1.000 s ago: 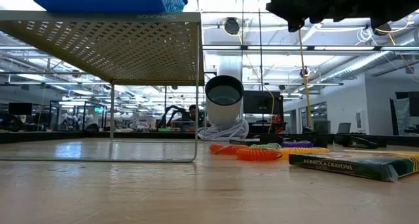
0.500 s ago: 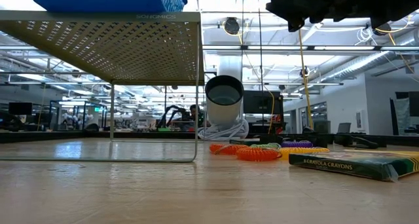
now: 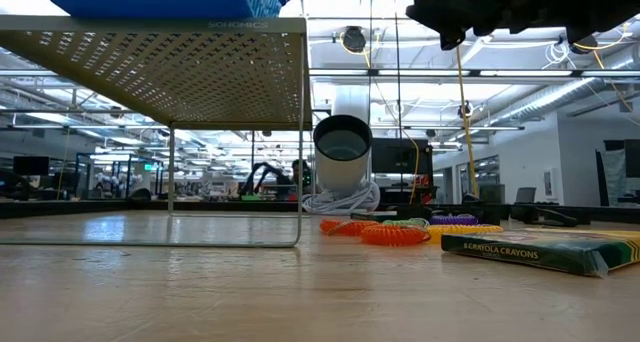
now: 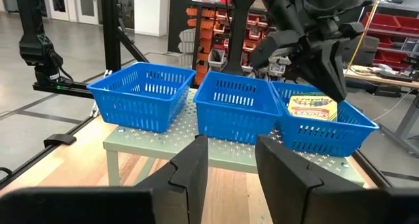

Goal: Pick & Place Office Desk Supplies
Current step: Put the crayon box into the top blue bin on the shelf

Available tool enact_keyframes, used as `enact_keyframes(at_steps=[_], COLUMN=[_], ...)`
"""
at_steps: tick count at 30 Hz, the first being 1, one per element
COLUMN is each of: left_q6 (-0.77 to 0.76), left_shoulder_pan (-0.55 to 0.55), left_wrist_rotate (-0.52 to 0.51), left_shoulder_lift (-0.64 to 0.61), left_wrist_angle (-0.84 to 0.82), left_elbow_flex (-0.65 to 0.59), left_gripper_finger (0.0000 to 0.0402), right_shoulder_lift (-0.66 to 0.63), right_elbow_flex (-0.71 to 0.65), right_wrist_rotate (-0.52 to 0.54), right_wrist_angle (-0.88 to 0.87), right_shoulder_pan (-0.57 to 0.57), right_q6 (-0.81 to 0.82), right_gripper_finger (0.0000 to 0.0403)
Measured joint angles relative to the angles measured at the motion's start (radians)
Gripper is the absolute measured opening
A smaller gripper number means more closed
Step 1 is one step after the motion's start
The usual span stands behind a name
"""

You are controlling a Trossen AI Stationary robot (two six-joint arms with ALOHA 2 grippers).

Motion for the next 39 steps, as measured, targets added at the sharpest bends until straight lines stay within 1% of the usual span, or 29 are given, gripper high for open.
enact_keyframes(at_steps=[4, 9, 11, 15, 18, 21, 24, 29, 32, 34, 36, 39], left_q6=[-0.073, -0.144, -0.166, -0.176, -0.171, -0.141, -0.117, -0.127, -0.158, -0.184, -0.194, -0.186], left_shoulder_pan=[0.020, 0.042, 0.046, 0.047, 0.046, 0.047, 0.048, 0.055, 0.059, 0.059, 0.057, 0.058], left_wrist_rotate=[0.000, 0.057, 0.082, 0.120, 0.090, 0.040, 0.041, 0.043, 0.078, 0.116, 0.153, 0.161], left_shoulder_lift=[0.000, 0.000, 0.000, -0.005, -0.010, -0.014, -0.001, 0.040, 0.051, 0.051, 0.033, -0.005], left_wrist_angle=[-0.070, -0.182, -0.202, -0.197, -0.162, -0.161, -0.161, -0.181, -0.204, -0.206, -0.204, -0.198], left_elbow_flex=[0.001, 0.001, 0.001, -0.001, -0.001, -0.002, -0.002, -0.002, -0.002, -0.002, -0.003, -0.003], left_gripper_finger=[0.0026, 0.0006, 0.0006, 0.0025, 0.0028, 0.0015, 0.0005, 0.0024, 0.0026, 0.0021, 0.0011, 0.0005], right_shoulder_lift=[0.000, 0.000, 0.000, 0.000, 0.000, 0.000, 0.000, 0.000, 0.000, 0.000, 0.000, 0.000], right_elbow_flex=[0.000, 0.000, 0.000, 0.000, 0.000, 0.000, 0.000, 0.000, 0.000, 0.000, 0.000, 0.000], right_wrist_rotate=[0.000, 0.000, 0.000, 0.000, 0.000, 0.000, 0.000, 0.000, 0.000, 0.000, 0.000, 0.000], right_wrist_angle=[-0.006, -0.005, -0.005, -0.005, -0.005, -0.005, -0.005, -0.005, -0.005, -0.005, -0.006, -0.009], right_shoulder_pan=[0.000, 0.000, 0.000, 0.000, 0.000, 0.000, 0.000, 0.000, 0.000, 0.000, 0.000, 0.000], right_q6=[-0.001, -0.002, -0.002, -0.005, -0.006, -0.006, -0.006, -0.006, -0.006, -0.006, -0.006, -0.006], right_gripper_finger=[0.0116, 0.0116, 0.0116, 0.0116, 0.0116, 0.0116, 0.0116, 0.0116, 0.0116, 0.0116, 0.0116, 0.0116])
